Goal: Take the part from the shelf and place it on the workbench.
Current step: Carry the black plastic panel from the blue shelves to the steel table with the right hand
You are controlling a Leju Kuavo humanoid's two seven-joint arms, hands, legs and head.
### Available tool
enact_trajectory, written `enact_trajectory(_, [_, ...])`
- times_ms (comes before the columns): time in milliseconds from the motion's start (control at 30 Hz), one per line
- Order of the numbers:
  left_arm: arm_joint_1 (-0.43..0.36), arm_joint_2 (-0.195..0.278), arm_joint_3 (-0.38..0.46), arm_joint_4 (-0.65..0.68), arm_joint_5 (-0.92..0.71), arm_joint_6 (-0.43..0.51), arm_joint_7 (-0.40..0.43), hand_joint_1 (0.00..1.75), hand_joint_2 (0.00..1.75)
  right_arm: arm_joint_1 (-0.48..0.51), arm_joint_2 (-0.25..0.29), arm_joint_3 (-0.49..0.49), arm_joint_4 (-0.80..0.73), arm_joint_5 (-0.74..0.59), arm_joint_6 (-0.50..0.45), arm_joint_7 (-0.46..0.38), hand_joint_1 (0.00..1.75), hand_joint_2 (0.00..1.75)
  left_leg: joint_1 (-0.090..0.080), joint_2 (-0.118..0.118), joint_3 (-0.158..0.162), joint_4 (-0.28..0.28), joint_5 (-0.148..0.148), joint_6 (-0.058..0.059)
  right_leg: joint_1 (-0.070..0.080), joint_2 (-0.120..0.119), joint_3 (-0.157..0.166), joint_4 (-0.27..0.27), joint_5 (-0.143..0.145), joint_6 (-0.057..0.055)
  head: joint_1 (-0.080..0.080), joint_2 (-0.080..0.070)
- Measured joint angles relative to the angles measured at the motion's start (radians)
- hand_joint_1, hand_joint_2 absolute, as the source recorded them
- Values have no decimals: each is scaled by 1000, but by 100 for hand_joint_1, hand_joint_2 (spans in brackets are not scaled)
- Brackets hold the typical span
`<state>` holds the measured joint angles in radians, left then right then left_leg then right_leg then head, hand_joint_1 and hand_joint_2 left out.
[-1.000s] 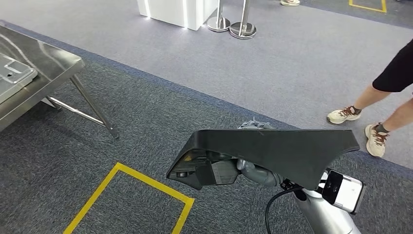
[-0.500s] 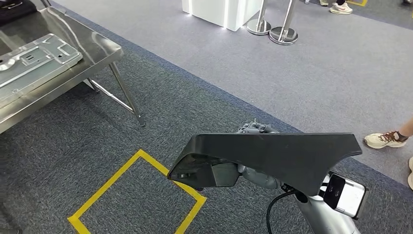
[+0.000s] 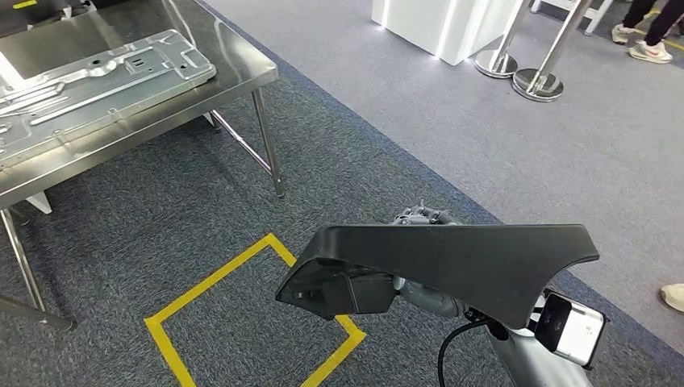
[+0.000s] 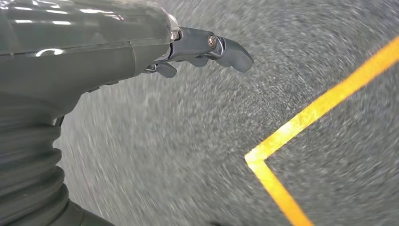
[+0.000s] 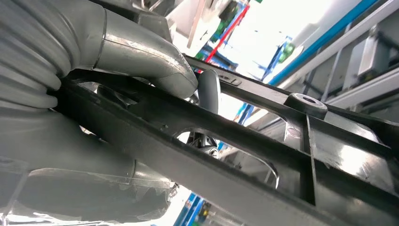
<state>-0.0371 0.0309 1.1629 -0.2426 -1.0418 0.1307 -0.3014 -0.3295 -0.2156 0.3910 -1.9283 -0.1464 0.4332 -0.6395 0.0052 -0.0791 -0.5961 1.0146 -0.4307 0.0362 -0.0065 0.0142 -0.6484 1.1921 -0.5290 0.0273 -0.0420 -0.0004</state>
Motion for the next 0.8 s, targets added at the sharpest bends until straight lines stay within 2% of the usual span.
enact_trajectory(67, [-5,-1,31,0,35,-20,-18,0,175,-3,0,0,-1,-2,0,5,175,175,-1,-27,-4,4,0,-6,-2,45,55,-129,56,-8,0,0])
enact_trajectory(100, [-7,-1,45,0,50,-30,-27,0,175,-5,0,0,-2,-4,0,10,175,175,0,-38,-7,5,1,-11,-2,60,68,-163,65,-11,0,0])
enact_trajectory(133, [-9,-2,60,0,66,-42,-38,0,175,-8,0,0,-3,-7,-1,15,175,175,1,-50,-11,5,2,-18,-2,64,73,-175,64,-13,0,0])
enact_trajectory(167, [-9,-2,74,0,83,-54,-48,0,175,-12,0,0,-4,-10,-1,20,175,175,3,-62,-14,3,4,-25,-1,52,74,-180,65,-16,0,0])
enact_trajectory(200, [-8,-2,89,0,99,-64,-58,0,175,-16,0,0,-5,-14,-1,23,175,175,5,-63,-16,3,5,-30,-2,39,76,-186,68,-22,0,0])
enact_trajectory(233, [-8,-2,104,0,114,-74,-67,0,175,-20,0,0,-6,-18,-1,25,175,175,3,-46,-20,10,-1,-35,-4,26,81,-193,71,-29,0,0])
enact_trajectory(267, [-9,-2,117,0,128,-82,-74,0,175,-24,0,0,-6,-21,0,26,175,175,1,-17,-32,34,-17,-38,-5,12,85,-201,74,-35,0,0])
enact_trajectory(333, [-15,-1,142,0,152,-99,-86,0,175,-26,0,0,-7,-25,1,30,175,175,1,47,-83,144,-80,-46,-5,-17,89,-208,75,-43,0,0])
enact_trajectory(367, [-20,-2,153,0,162,-106,-90,0,175,-27,1,1,-7,-26,1,32,175,175,4,60,-116,213,-111,-51,-4,-33,89,-208,74,-44,0,0])
enact_trajectory(400, [-22,-2,163,0,170,-113,-94,0,175,-27,1,1,-7,-25,1,35,175,175,7,65,-140,265,-128,-55,-3,-49,89,-207,73,-44,0,0])
enact_trajectory(433, [-23,-3,173,0,175,-117,-98,0,175,-27,2,2,-7,-24,0,37,175,175,10,69,-146,282,-127,-60,-3,-64,90,-207,71,-43,0,0])
enact_trajectory(467, [-23,-4,181,0,179,-120,-100,0,175,-27,4,3,-8,-23,0,38,175,175,13,74,-131,257,-107,-63,-4,-77,91,-205,69,-40,0,0])
enact_trajectory(500, [-22,-4,187,0,182,-121,-103,0,175,-26,5,3,-8,-21,0,39,175,175,15,85,-97,196,-74,-65,-4,-90,92,-203,66,-37,0,0])
enact_trajectory(533, [-23,-3,193,0,183,-121,-104,0,175,-26,6,3,-8,-20,0,39,175,175,14,110,-57,121,-47,-65,-4,-102,94,-200,62,-33,0,0])
enact_trajectory(600, [-26,-3,198,0,180,-118,-106,0,175,-26,8,3,-9,-18,0,36,175,175,9,145,-4,19,-17,-54,1,-123,97,-193,53,-22,0,0])
enact_trajectory(633, [-26,-3,199,0,177,-116,-106,0,175,-26,8,3,-9,-17,1,34,175,175,5,150,2,4,-18,-47,4,-132,98,-191,51,-17,0,0])
enact_trajectory(700, [-23,-3,204,0,173,-111,-106,0,175,-26,11,3,-9,-15,2,32,175,175,4,125,-2,4,-16,-34,5,-150,102,-191,47,-7,0,0])
enact_trajectory(733, [-22,-3,207,0,171,-108,-106,0,175,-27,13,4,-9,-13,3,31,175,175,5,113,-1,2,-14,-29,2,-140,103,-186,41,0,0,0])
enact_trajectory(800, [-23,-3,210,0,165,-102,-106,0,175,-28,16,4,-10,-10,3,32,175,175,9,91,1,-4,-9,-18,-5,-83,80,-129,1,8,0,0])
